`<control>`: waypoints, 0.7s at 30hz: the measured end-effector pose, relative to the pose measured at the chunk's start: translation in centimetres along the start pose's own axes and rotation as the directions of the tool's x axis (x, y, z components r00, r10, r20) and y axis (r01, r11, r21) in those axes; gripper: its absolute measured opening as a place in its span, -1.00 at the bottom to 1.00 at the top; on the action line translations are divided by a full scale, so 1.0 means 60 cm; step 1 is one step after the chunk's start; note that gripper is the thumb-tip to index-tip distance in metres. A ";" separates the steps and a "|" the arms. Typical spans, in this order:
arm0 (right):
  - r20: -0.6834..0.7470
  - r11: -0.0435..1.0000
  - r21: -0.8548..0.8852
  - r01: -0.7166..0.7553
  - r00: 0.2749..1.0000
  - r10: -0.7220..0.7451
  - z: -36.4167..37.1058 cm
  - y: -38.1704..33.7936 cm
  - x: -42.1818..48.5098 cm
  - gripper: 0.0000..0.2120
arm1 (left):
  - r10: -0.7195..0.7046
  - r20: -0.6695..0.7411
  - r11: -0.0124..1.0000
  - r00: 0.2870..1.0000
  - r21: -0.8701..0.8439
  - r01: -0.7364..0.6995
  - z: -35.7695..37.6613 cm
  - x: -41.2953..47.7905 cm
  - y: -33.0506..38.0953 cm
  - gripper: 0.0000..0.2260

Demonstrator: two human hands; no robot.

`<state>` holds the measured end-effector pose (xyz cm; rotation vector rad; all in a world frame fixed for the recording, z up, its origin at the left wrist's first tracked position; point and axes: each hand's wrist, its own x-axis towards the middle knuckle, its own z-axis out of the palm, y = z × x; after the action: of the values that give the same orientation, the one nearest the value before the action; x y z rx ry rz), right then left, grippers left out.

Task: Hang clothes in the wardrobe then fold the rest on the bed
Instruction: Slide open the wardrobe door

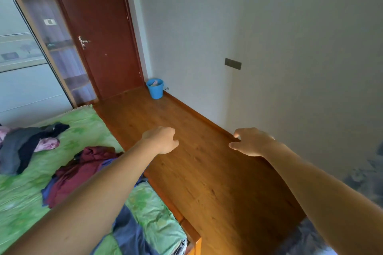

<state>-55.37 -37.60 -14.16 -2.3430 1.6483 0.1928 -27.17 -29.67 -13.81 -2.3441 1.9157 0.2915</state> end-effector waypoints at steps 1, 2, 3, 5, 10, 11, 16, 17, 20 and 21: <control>0.000 1.000 0.007 -0.003 1.000 0.003 0.002 0.013 0.018 -0.43 | 0.005 0.002 1.000 1.000 0.007 -0.005 0.002 0.020 0.011 -0.50; -0.003 1.000 0.017 -0.006 1.000 0.006 0.002 0.025 0.038 -0.43 | 0.009 0.009 1.000 1.000 0.015 -0.010 0.003 0.042 0.021 -0.51; -0.007 1.000 0.024 -0.005 1.000 0.005 0.003 0.037 0.060 -0.43 | 0.010 0.015 1.000 1.000 0.023 -0.010 0.006 0.066 0.029 -0.51; -0.014 1.000 0.022 0.004 1.000 -0.004 0.003 0.057 0.109 -0.44 | -0.001 0.021 0.999 1.000 0.041 0.000 0.011 0.116 0.042 -0.52; -0.011 0.999 -0.003 0.049 0.999 -0.049 -0.005 0.092 0.276 -0.46 | -0.035 0.041 0.998 0.999 0.058 0.032 0.019 0.270 0.055 -0.56; -0.009 0.998 -0.012 0.057 0.998 -0.057 -0.009 0.097 0.315 -0.46 | -0.042 0.047 0.998 0.998 0.048 0.039 0.018 0.304 0.055 -0.58; 0.063 0.994 0.003 0.110 0.992 -0.110 -0.045 0.103 0.487 -0.53 | -0.097 0.095 0.994 0.991 -0.050 0.102 0.000 0.446 0.036 -0.68; 0.058 0.994 0.014 0.113 0.992 -0.114 -0.056 0.103 0.518 -0.53 | -0.097 0.106 0.994 0.990 -0.044 0.102 -0.006 0.471 0.032 -0.69; 0.052 0.989 0.019 0.146 0.988 -0.147 -0.090 0.092 0.601 -0.48 | -0.133 0.128 0.990 0.983 -0.024 0.137 -0.024 0.533 0.017 -0.67; 0.052 0.987 0.017 0.160 0.986 -0.161 -0.099 0.087 0.628 -0.47 | -0.156 0.123 0.986 0.980 -0.035 0.162 -0.029 0.551 0.011 -0.64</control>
<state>-47.57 -74.97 -19.03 -2.4252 1.4241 0.2099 -21.39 -61.87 -19.05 -2.4301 1.6743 0.4538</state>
